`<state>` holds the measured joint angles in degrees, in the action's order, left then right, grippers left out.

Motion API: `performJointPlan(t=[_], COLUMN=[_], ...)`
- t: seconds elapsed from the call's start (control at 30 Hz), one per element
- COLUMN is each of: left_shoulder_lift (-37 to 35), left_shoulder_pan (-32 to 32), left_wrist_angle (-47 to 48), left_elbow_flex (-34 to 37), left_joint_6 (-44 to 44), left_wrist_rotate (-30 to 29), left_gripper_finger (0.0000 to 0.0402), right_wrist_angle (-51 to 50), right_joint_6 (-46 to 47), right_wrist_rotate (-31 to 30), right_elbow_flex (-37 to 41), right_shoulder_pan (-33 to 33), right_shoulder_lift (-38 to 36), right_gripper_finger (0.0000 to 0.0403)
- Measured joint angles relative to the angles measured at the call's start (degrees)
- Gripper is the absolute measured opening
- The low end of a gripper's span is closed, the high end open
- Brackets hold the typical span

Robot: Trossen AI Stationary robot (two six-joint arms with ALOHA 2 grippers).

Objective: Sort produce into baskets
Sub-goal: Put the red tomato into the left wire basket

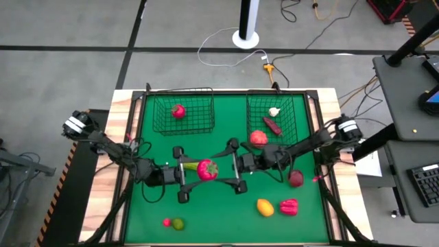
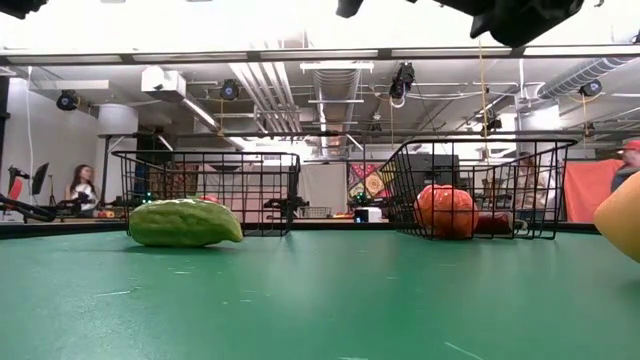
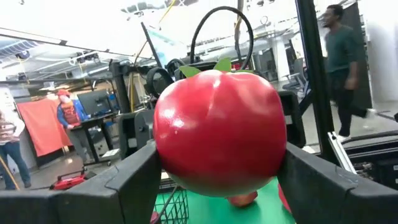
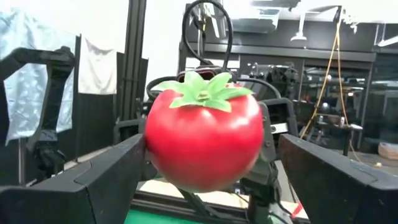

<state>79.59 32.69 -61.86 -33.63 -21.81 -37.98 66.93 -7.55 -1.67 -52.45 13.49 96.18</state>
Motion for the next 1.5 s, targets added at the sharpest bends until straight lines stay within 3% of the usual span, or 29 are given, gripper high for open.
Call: performJointPlan(t=[0.37,0.67,0.83,1.03,1.27,1.5], left_shoulder_lift=[1.02,1.05,1.05,1.05,1.03,0.70], left_shoulder_pan=[-0.17,-0.17,-0.15,-0.11,-0.19,0.26], left_wrist_angle=[0.08,0.10,0.17,0.50,3.71,7.43], left_elbow_flex=[0.00,-0.13,-0.13,-0.10,-0.09,-0.09], left_joint_6=[-0.09,-0.45,-0.15,1.94,3.92,3.77], left_wrist_rotate=[0.08,-0.06,-0.66,-3.15,-4.11,-9.91], left_gripper_finger=[0.0268,0.0268,0.0268,0.0300,0.0347,0.0355], right_wrist_angle=[-0.84,-1.42,-2.15,-4.61,-12.37,-27.71], right_joint_6=[0.05,0.41,0.91,1.96,2.28,1.63], right_wrist_rotate=[3.10,3.04,3.21,3.21,3.04,-0.83], right_elbow_flex=[-5.00,-5.22,-5.22,-5.25,-5.28,-7.42], right_shoulder_pan=[-0.18,-0.30,-0.71,-1.22,-2.13,-2.45], right_shoulder_lift=[3.41,3.30,3.26,2.42,-0.08,-4.39], right_gripper_finger=[0.0357,0.0298,0.0294,0.0295,0.0296,0.0296])
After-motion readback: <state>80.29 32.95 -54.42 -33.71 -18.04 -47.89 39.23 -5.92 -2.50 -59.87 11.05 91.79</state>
